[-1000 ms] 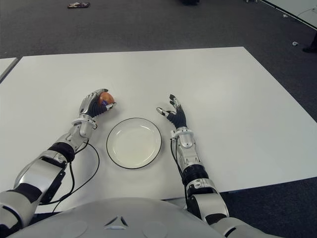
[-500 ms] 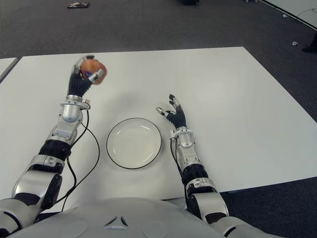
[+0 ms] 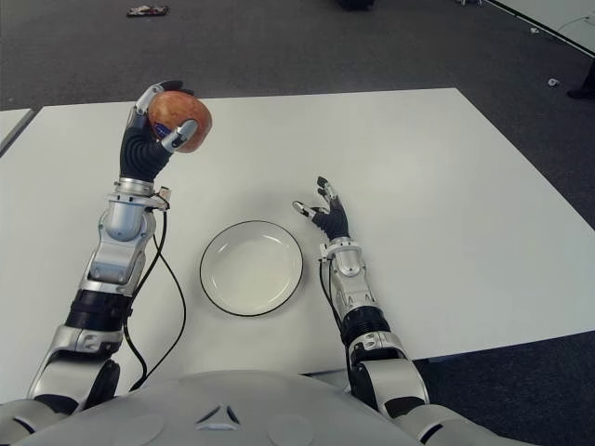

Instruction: Put the apples into the plate.

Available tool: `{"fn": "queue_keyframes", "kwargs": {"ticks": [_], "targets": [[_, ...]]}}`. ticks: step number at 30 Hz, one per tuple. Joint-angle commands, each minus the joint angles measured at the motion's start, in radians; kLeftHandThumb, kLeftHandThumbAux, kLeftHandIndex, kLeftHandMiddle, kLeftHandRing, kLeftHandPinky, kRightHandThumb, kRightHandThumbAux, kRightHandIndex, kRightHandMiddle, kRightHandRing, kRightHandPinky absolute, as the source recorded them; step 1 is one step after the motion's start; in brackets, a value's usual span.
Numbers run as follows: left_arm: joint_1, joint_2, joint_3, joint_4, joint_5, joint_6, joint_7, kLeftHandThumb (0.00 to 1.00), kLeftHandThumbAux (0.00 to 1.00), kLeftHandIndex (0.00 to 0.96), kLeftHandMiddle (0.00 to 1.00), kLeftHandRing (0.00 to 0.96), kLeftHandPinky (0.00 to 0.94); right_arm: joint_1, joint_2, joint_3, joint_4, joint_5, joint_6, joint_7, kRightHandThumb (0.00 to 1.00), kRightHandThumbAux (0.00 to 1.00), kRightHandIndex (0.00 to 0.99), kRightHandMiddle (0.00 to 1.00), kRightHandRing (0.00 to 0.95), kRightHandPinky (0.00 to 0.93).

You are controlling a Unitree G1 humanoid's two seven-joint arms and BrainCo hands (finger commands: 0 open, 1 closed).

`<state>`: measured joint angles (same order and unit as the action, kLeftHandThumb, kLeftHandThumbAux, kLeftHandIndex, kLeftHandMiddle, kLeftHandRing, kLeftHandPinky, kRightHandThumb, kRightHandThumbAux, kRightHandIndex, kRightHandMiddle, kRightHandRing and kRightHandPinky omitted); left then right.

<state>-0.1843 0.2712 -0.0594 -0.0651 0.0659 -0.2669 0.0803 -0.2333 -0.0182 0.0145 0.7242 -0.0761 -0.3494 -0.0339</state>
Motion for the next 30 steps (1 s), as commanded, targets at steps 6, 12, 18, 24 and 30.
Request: {"fn": "queue_keyframes", "kwargs": {"ticks": [6, 12, 18, 24, 30], "targets": [[0.032, -0.011, -0.032, -0.118, 0.026, 0.042, -0.104, 0.745, 0.697, 0.443, 0.871, 0.875, 0.875, 0.033, 0.001, 0.0, 0.049, -0.001, 0.039, 0.0, 0.146, 0.701, 0.0, 0.016, 0.055, 0.124], [0.025, -0.037, -0.119, -0.075, 0.088, -0.079, -0.136, 0.743, 0.698, 0.443, 0.877, 0.877, 0.878, 0.028, 0.0, 0.001, 0.058, -0.003, 0.036, -0.003, 0.135, 0.697, 0.0, 0.024, 0.064, 0.133], [0.045, -0.037, -0.181, -0.024, 0.124, -0.183, -0.174, 0.742, 0.698, 0.443, 0.874, 0.872, 0.874, 0.029, 0.001, 0.003, 0.052, -0.004, 0.04, -0.004, 0.13, 0.704, 0.0, 0.026, 0.066, 0.132], [0.036, -0.028, -0.224, 0.096, 0.214, -0.303, -0.168, 0.737, 0.698, 0.443, 0.866, 0.869, 0.865, 0.032, 0.002, 0.0, 0.048, 0.005, 0.033, 0.006, 0.111, 0.708, 0.0, 0.03, 0.078, 0.153], [0.014, 0.0, -0.232, 0.192, 0.296, -0.38, -0.151, 0.734, 0.699, 0.443, 0.859, 0.865, 0.864, 0.029, 0.005, -0.008, 0.061, 0.017, 0.016, 0.011, 0.104, 0.701, 0.0, 0.033, 0.089, 0.176]]}}
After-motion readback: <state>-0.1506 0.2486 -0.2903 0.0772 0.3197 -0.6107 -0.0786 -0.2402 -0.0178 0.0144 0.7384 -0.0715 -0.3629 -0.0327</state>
